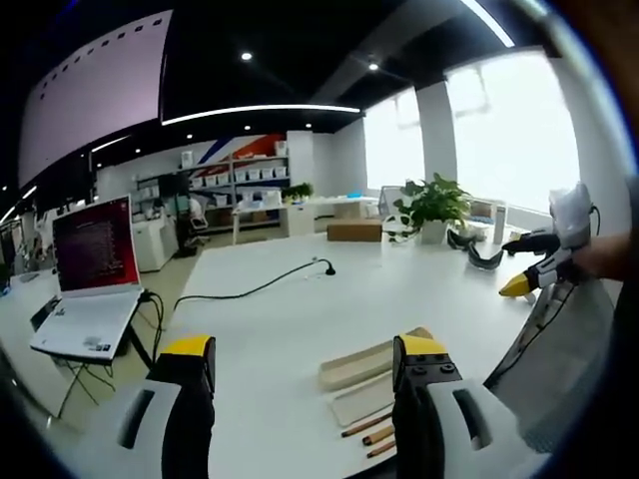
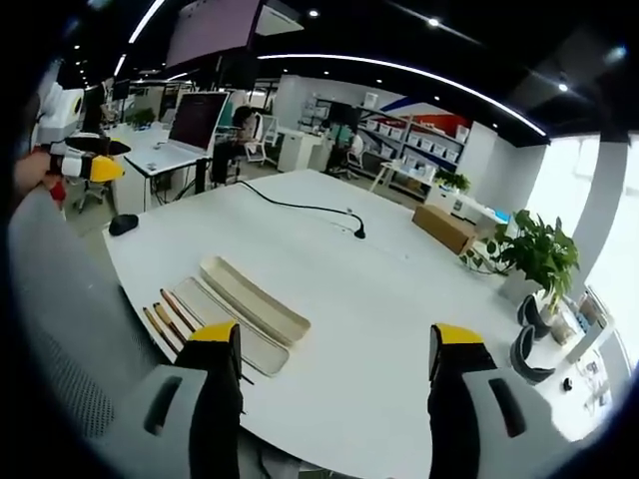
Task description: Arrange the utensils inside the cutlery case until each visible utensil rests in its matching compartment.
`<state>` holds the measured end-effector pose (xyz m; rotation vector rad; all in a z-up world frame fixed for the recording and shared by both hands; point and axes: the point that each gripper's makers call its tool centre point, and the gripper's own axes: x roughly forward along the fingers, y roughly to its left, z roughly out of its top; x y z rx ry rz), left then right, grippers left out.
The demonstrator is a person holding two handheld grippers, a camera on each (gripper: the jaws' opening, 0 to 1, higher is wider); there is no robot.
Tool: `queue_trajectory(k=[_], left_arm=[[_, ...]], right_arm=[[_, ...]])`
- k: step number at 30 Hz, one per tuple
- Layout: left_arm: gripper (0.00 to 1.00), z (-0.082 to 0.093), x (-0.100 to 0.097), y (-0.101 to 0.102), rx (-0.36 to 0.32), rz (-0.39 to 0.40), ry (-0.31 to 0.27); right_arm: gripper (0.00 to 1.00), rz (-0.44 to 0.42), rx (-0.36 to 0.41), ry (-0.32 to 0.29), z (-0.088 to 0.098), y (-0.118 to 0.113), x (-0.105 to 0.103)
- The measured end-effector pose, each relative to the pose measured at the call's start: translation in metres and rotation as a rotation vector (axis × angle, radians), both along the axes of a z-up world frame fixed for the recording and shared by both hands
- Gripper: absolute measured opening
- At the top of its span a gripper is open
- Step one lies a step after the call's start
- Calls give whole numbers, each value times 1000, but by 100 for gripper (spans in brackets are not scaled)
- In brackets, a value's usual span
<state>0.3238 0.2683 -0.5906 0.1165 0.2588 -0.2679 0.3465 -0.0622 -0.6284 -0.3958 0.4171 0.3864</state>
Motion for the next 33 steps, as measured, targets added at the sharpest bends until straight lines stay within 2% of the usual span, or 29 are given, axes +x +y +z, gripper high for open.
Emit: queue_trajectory(k=[6, 15, 19, 23, 26, 29, 33], left_arm=[[74, -2, 0, -2, 15, -10, 10], [74, -3, 0, 0, 20, -2, 10], [74, -2, 1, 1, 29, -2, 3], [75, -1, 2, 1, 47, -6, -5], [74, -3, 2, 3, 46, -1, 2], [74, -2, 3, 5, 53, 2, -2], [74, 1, 5, 7, 62, 2, -20]], right_arm=[[74, 11, -26, -9, 1, 1, 1], [73, 23, -21, -4, 0, 4, 0], [63, 63, -18, 7, 0, 11, -1], [57, 88, 21, 44, -1, 18, 0], [53, 104, 32, 45, 1, 23, 0], [48, 109, 84, 31, 13, 28, 4], [49, 133, 73, 2, 25, 37, 17]])
